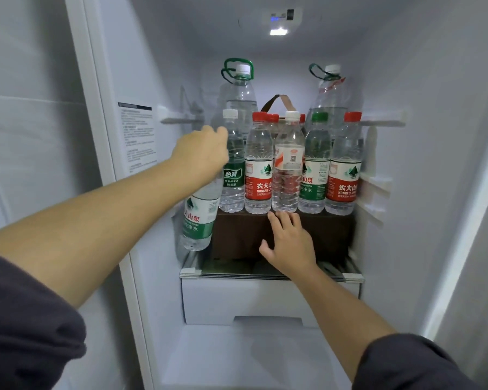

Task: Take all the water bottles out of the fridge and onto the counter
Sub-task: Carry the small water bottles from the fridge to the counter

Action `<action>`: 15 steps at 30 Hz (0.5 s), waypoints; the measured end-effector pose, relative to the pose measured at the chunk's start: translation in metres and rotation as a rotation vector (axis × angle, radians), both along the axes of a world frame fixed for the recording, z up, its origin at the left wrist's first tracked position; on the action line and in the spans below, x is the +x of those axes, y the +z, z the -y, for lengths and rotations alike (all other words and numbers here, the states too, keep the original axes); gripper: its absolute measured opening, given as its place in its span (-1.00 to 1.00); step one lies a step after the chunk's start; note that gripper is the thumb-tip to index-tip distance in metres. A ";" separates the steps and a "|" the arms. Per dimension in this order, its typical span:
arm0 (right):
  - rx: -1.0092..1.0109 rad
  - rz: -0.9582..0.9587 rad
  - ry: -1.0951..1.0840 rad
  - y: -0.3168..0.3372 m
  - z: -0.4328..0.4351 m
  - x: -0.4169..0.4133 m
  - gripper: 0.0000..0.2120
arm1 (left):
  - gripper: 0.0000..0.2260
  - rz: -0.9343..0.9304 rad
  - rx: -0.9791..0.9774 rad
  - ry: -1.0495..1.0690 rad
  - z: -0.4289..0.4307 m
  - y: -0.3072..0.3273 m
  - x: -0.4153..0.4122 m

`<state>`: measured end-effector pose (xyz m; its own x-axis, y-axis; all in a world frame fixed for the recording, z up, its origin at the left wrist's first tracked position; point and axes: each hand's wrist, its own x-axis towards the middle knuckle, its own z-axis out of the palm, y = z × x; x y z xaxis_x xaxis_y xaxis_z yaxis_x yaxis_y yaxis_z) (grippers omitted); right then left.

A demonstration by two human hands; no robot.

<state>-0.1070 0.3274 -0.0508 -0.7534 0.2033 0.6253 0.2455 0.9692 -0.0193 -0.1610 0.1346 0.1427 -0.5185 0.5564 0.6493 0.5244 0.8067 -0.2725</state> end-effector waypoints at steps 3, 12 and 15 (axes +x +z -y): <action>-0.032 0.010 0.027 0.002 -0.001 0.002 -0.38 | -0.84 -0.030 -0.032 -0.052 -0.008 -0.015 0.006; -0.156 0.002 0.028 0.005 -0.004 -0.001 -0.39 | -0.75 0.166 0.074 -0.144 -0.039 -0.059 -0.011; -0.179 0.014 0.043 0.006 -0.006 -0.001 -0.39 | -0.71 0.265 0.181 -0.178 -0.043 -0.068 -0.016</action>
<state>-0.1076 0.3334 -0.0451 -0.7719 0.2777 0.5718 0.2054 0.9602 -0.1891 -0.1771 0.1772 0.0748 -0.5871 0.5416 0.6016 0.6941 0.7192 0.0299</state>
